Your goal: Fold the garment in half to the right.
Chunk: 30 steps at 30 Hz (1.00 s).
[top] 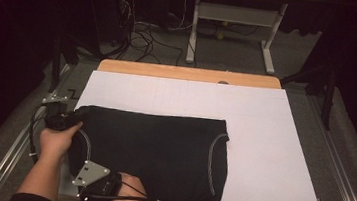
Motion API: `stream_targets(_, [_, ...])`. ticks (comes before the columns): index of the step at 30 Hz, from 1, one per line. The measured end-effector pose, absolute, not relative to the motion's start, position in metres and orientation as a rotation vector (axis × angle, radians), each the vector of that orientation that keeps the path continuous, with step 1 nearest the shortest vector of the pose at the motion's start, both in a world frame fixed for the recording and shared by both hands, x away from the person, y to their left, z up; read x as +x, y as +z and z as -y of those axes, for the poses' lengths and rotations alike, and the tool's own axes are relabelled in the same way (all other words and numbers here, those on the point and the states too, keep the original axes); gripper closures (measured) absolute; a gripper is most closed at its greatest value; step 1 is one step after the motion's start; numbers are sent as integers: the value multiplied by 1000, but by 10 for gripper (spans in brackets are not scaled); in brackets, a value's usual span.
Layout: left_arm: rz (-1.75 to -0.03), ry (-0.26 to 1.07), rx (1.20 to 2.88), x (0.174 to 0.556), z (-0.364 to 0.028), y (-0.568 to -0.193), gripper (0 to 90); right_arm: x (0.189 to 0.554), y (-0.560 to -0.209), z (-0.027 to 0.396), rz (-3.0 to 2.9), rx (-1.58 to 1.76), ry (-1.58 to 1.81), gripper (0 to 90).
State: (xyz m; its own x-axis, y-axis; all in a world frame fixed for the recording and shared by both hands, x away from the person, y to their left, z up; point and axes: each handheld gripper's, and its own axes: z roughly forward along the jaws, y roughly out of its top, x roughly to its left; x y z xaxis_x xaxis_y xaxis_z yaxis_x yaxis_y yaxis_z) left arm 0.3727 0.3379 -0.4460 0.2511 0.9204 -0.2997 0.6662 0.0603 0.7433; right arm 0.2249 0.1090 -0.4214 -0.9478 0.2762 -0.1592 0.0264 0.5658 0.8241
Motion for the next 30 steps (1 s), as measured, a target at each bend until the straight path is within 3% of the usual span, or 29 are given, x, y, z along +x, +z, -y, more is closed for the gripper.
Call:
stream_targets(15, [-1503, 387, 1641, 376, -311, -430, 710, 228, -410, -71, -2452, 303, 1361, 802])
stream_targets(23, [-1472, 484, 1609, 381, -269, -418, 715, 230, -405, -39, -2402, 337, 1380, 801])
stream_targets(30, [-1453, 471, 1597, 393, -230, -416, 716, 234, -403, -4, -2360, 400, 1382, 801])
